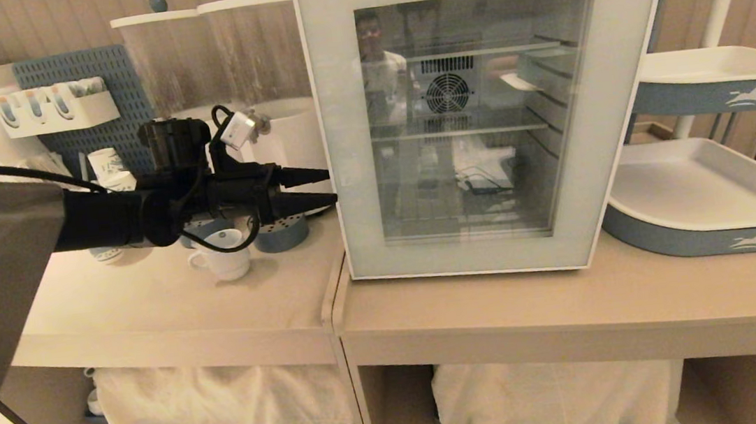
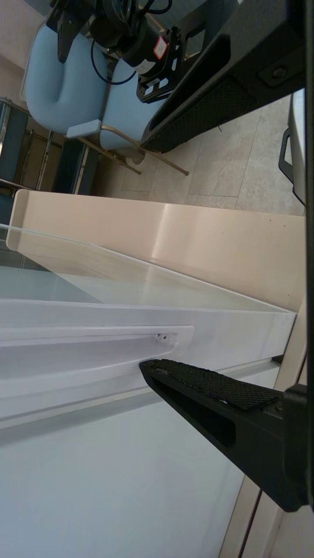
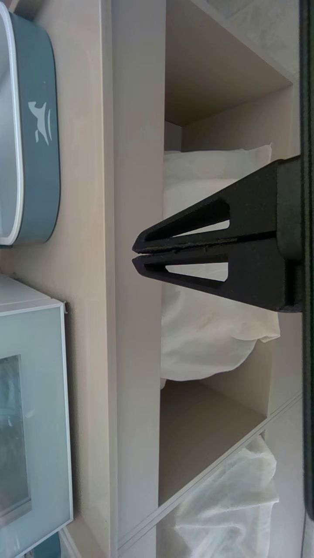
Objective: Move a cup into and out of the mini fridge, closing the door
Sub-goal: Open the freezer door
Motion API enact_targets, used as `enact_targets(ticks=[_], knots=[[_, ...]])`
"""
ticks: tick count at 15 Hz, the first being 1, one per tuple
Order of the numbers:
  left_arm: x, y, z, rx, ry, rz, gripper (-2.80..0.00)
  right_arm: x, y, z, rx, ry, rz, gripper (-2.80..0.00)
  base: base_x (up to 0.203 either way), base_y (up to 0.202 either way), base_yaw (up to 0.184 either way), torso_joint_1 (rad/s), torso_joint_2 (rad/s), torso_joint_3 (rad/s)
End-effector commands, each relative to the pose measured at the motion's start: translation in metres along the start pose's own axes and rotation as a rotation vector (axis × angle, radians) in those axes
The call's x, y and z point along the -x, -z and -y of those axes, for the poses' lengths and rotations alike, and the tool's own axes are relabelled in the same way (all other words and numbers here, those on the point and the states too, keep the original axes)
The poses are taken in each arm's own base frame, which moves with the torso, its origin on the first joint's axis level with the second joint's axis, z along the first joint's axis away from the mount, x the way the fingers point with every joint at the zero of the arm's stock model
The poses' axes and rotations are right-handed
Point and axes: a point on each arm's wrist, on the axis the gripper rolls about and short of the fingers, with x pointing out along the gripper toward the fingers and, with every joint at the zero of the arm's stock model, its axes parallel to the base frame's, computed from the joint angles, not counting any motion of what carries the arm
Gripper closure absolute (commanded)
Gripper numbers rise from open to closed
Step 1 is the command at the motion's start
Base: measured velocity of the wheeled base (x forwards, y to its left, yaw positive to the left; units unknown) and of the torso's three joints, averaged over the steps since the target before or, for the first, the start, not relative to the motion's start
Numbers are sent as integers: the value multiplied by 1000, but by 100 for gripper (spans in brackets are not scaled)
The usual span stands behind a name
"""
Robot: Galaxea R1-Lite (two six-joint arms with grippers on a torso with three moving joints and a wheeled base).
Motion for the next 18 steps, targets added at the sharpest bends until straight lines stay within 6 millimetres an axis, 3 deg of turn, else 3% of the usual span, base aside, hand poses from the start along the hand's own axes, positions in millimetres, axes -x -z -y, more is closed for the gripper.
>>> enact_targets(ticks=[1, 18], knots=[[-1, 1, -1, 1, 9, 1, -280, 0, 0, 0, 0, 0, -1, 0, 0, 0, 0, 0, 0, 0], [-13, -13, 18, 75, 77, 5, -280, 0, 0, 0, 0, 0, -9, 0, 0, 0, 0, 0, 0, 0]])
